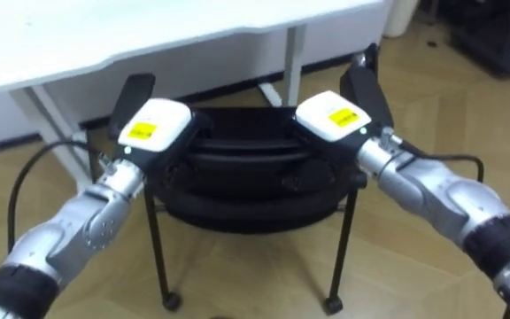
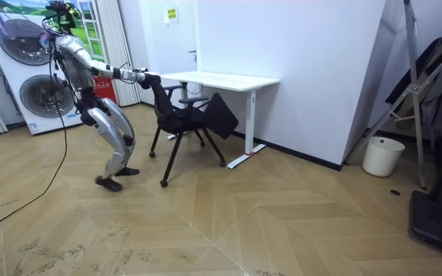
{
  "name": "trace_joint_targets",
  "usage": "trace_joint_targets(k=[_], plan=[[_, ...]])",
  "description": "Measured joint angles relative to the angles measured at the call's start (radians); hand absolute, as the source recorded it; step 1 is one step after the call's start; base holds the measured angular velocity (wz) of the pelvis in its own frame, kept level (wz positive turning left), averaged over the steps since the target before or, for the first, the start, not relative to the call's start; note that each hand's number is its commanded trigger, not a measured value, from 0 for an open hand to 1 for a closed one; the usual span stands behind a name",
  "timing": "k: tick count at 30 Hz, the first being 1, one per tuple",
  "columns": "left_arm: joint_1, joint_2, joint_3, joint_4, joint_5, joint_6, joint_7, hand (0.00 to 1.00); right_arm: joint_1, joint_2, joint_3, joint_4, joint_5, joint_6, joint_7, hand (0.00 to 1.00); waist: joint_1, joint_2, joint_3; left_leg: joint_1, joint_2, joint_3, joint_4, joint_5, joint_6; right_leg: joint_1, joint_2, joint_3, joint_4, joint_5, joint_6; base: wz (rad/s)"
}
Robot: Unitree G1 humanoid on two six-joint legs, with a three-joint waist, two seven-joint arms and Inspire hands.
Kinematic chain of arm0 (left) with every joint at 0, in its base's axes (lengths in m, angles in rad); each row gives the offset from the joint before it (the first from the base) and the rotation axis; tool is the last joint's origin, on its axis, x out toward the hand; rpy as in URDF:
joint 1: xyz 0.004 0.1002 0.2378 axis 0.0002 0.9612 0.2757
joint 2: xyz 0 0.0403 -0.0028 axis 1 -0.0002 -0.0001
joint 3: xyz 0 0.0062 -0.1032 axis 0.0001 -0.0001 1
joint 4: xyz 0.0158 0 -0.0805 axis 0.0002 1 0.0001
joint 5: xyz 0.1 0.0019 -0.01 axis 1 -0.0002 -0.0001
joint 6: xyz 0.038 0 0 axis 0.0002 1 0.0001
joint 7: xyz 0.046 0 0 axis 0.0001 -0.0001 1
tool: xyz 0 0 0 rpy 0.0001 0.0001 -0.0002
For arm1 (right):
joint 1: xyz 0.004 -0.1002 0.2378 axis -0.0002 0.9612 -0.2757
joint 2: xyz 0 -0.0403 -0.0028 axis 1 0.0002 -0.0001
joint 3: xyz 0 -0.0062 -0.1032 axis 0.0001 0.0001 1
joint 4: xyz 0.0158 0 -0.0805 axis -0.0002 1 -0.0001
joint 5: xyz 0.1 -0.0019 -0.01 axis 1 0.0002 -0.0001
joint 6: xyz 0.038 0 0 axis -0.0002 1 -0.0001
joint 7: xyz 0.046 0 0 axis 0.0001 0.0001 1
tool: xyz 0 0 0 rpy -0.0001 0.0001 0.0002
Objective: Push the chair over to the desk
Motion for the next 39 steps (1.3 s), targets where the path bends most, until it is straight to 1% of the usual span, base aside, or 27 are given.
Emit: trace_joint_targets(k=[1, 2, 3, 4, 5, 6, 10, 12, 13, 17, 20, 22, 23, 24, 26, 28, 29, 30, 31, 32, 33, 34, 35, 36, 37, 38, 39], plan=[[-0.006, 0.0, 0.0, 0.008, 0.0, 0.0, 0.0, 1.0, -0.006, 0.006, 0.0, 0.011, 0.0, 0.0, -0.001, 1.0, 0.004, -0.001, 0.0011, 0.002, 0.0, -0.008, 0.003, -0.007, -0.006, -0.018, -0.009, 0.007, -0.055, 0.004, 0.002, 0.44], [-0.013, 0.007, 0.003, 0.011, 0.0, 0.001, 0.004, 1.0, -0.024, 0.02, 0.002, 0.03, 0.0, -0.001, -0.004, 1.0, 0.0, -0.007, 0.0022, 0.0, 0.0, -0.035, 0.034, -0.034, -0.026, -0.037, -0.023, 0.018, -0.193, 0.033, 0.011, 0.5], [-0.024, 0.02, 0.011, 0.008, 0.001, 0.003, 0.006, 1.0, -0.033, 0.033, 0.002, 0.037, 0.001, 0.001, -0.007, 1.0, 0.003, -0.023, -0.003, -0.015, 0.011, -0.057, 0.088, -0.074, -0.052, -0.037, -0.019, 0.005, -0.204, 0.078, -0.031, 0.43], [-0.022, 0.019, 0.015, 0.007, 0.002, 0.006, 0.007, 1.0, -0.037, 0.037, 0.002, 0.041, 0.0, 0.003, -0.006, 1.0, 0.011, -0.011, -0.0144, -0.02, 0.028, -0.061, 0.109, -0.088, -0.067, -0.032, -0.002, -0.01, -0.2, 0.068, -0.041, 0.23], [-0.025, 0.018, 0.017, 0.007, 0.001, 0.009, 0.005, 1.0, -0.047, 0.039, 0.002, 0.044, -0.004, 0.005, -0.002, 1.0, 0.023, 0.002, -0.0171, -0.022, 0.062, -0.052, 0.122, -0.096, -0.076, -0.017, 0.018, -0.035, -0.203, 0.06, -0.064, 0.1], [-0.026, 0.015, 0.021, 0.005, -0.002, 0.011, 0.005, 1.0, -0.055, 0.037, 0.004, 0.044, -0.004, 0.005, 0.0, 1.0, 0.033, 0.001, -0.0156, -0.019, 0.078, -0.035, 0.112, -0.094, -0.079, -0.014, 0.018, -0.046, -0.202, 0.055, -0.074, 0.11], [-0.024, 0.013, 0.031, -0.012, -0.001, 0.02, 0.004, 1.0, -0.07, 0.037, 0.008, 0.047, -0.004, 0.007, 0.001, 1.0, 0.038, -0.005, -0.0097, -0.008, 0.096, -0.015, 0.087, -0.094, -0.086, -0.003, 0.02, -0.06, -0.206, 0.036, -0.075, 0.12], [-0.021, 0.017, 0.031, -0.019, -0.001, 0.021, 0.004, 1.0, -0.07, 0.038, 0.007, 0.046, -0.002, 0.007, 0.001, 1.0, 0.034, -0.019, -0.0019, -0.002, 0.096, -0.01, 0.075, -0.093, -0.089, 0.004, 0.018, -0.059, -0.208, 0.026, -0.068, 0.1], [-0.021, 0.018, 0.031, -0.02, 0.0, 0.021, 0.005, 1.0, -0.07, 0.04, 0.007, 0.048, -0.001, 0.008, 0.001, 1.0, 0.034, -0.021, -0.0001, 0.003, 0.096, -0.009, 0.071, -0.092, -0.09, 0.007, 0.017, -0.059, -0.209, 0.026, -0.068, 0.0], [-0.008, 0.036, 0.035, -0.033, 0.002, 0.021, 0.007, 1.0, -0.067, 0.059, 0.007, 0.049, 0.001, 0.016, 0.005, 1.0, 0.035, -0.028, -0.0006, 0.013, 0.109, -0.007, 0.063, -0.093, -0.095, 0.017, 0.04, -0.057, -0.219, 0.021, -0.067, -0.05], [0.011, 0.042, 0.04, -0.036, 0.002, 0.021, 0.02, 1.0, -0.058, 0.078, 0.003, 0.054, -0.014, 0.017, 0.003, 1.0, 0.033, -0.02, -0.0054, 0.033, 0.123, -0.011, 0.075, -0.099, -0.103, 0.037, 0.057, -0.06, -0.217, -0.005, -0.071, -0.02], [0.015, 0.04, 0.036, -0.035, 0.002, 0.022, 0.024, 1.0, -0.053, 0.078, -0.001, 0.052, -0.018, 0.017, 0.003, 1.0, 0.022, -0.007, -0.0052, 0.018, 0.13, -0.02, 0.151, -0.082, -0.099, 0.054, 0.063, -0.063, -0.21, -0.018, -0.072, 0.14], [0.019, 0.035, 0.03, -0.032, 0.002, 0.025, 0.025, 1.0, -0.044, 0.079, -0.003, 0.053, -0.024, 0.016, 0.003, 1.0, 0.014, 0.003, -0.0012, 0.003, 0.129, -0.037, 0.217, -0.057, -0.086, 0.072, 0.066, -0.07, -0.201, -0.029, -0.071, 0.11], [0.03, 0.033, 0.02, -0.029, 0.0, 0.029, 0.026, 1.0, -0.03, 0.085, -0.004, 0.059, -0.026, 0.016, 0.003, 1.0, 0.01, 0.012, -0.0025, -0.001, 0.126, -0.044, 0.264, -0.033, -0.083, 0.094, 0.065, -0.069, -0.194, -0.043, -0.066, 0.08], [0.043, 0.029, 0.011, -0.026, 0.0, 0.031, 0.027, 1.0, -0.009, 0.086, -0.004, 0.053, -0.029, 0.015, 0.004, 1.0, -0.003, 0.017, -0.0026, 0.002, 0.123, -0.037, 0.294, -0.015, -0.081, 0.124, 0.058, -0.067, -0.188, -0.057, -0.059, 0.13], [0.046, 0.024, 0.006, -0.019, -0.001, 0.032, 0.028, 1.0, -0.002, 0.085, -0.004, 0.055, -0.029, 0.013, 0.005, 1.0, -0.021, 0.012, 0.0002, -0.003, 0.103, -0.035, 0.309, 0.013, -0.078, 0.135, 0.062, -0.035, -0.188, -0.06, -0.056, 0.27], [0.042, 0.018, 0.006, -0.009, 0.001, 0.032, 0.027, 1.0, -0.001, 0.083, -0.004, 0.062, -0.029, 0.01, 0.005, 1.0, -0.03, 0.002, 0.0056, -0.018, 0.077, -0.03, 0.305, 0.022, -0.076, 0.133, 0.065, 0.002, -0.189, -0.06, -0.055, 0.63], [0.031, 0.007, -0.006, 0.001, 0.001, 0.033, 0.028, 1.0, 0.002, 0.075, -0.005, 0.062, -0.029, 0.007, 0.001, 1.0, -0.06, -0.018, 0.0084, -0.055, 0.039, -0.017, 0.255, 0.015, -0.069, 0.124, 0.067, 0.044, -0.191, -0.063, -0.049, 0.7], [0.025, 0.001, -0.012, 0.006, 0.001, 0.034, 0.028, 1.0, 0.005, 0.068, -0.005, 0.062, -0.027, 0.006, 0.0, 1.0, -0.066, -0.028, 0.0088, -0.073, 0.026, 0.003, 0.214, 0.016, -0.07, 0.113, 0.072, 0.072, -0.193, -0.064, -0.047, 0.52], [0.022, -0.009, -0.016, 0.013, 0.001, 0.038, 0.027, 1.0, 0.008, 0.056, -0.005, 0.066, -0.027, -0.001, -0.004, 1.0, -0.07, -0.033, 0.0094, -0.096, 0.013, 0.043, 0.106, 0.024, -0.069, 0.097, 0.096, 0.134, -0.207, -0.061, -0.041, 0.0], [0.022, -0.019, -0.018, 0.011, 0.001, 0.038, 0.027, 1.0, 0.009, 0.047, -0.004, 0.066, -0.032, -0.007, -0.016, 1.0, -0.074, -0.028, 0.0066, -0.108, 0.007, 0.054, -0.018, 0.045, -0.07, 0.087, 0.123, 0.189, -0.222, -0.056, -0.032, -0.25], [0.022, -0.022, -0.018, 0.013, 0.0, 0.037, 0.026, 1.0, 0.009, 0.04, -0.003, 0.061, -0.037, -0.008, -0.023, 1.0, -0.071, -0.025, 0.0045, -0.12, 0.004, 0.055, -0.051, 0.079, -0.062, 0.078, 0.133, 0.212, -0.225, -0.055, -0.031, -0.4], [0.022, -0.03, -0.013, 0.014, -0.001, 0.035, 0.027, 1.0, 0.009, 0.03, -0.001, 0.049, -0.048, -0.008, -0.034, 1.0, -0.069, -0.017, -0.007, -0.128, 0.003, 0.066, -0.073, 0.122, -0.05, 0.057, 0.146, 0.245, -0.229, -0.05, -0.018, -0.34], [0.015, -0.036, -0.01, 0.014, -0.001, 0.034, 0.028, 1.0, 0.009, 0.015, -0.001, 0.031, -0.052, -0.007, -0.042, 1.0, -0.069, 0.001, -0.0194, -0.137, 0.012, 0.092, -0.072, 0.138, -0.026, 0.044, 0.143, 0.246, -0.23, -0.04, 0.0, -0.28], [0.012, -0.036, -0.01, 0.014, -0.001, 0.034, 0.029, 1.0, 0.009, 0.014, -0.001, 0.029, -0.053, -0.005, -0.047, 1.0, -0.069, 0.0, -0.0189, -0.137, 0.017, 0.11, -0.071, 0.142, -0.018, 0.043, 0.131, 0.237, -0.229, -0.037, 0.005, -0.16], [0.006, -0.033, -0.013, 0.014, -0.001, 0.034, 0.03, 1.0, 0.009, 0.012, -0.001, 0.03, -0.053, -0.004, -0.053, 1.0, -0.072, -0.004, -0.0201, -0.137, 0.02, 0.133, -0.062, 0.144, -0.007, 0.047, 0.094, 0.215, -0.227, -0.03, 0.02, -0.12], [0.002, -0.031, -0.014, 0.013, -0.001, 0.032, 0.03, 1.0, 0.009, 0.012, -0.002, 0.03, -0.053, -0.004, -0.058, 1.0, -0.073, -0.006, -0.02, -0.138, 0.02, 0.143, -0.046, 0.139, 0.001, 0.051, 0.069, 0.204, -0.223, -0.03, 0.035, -0.08]])
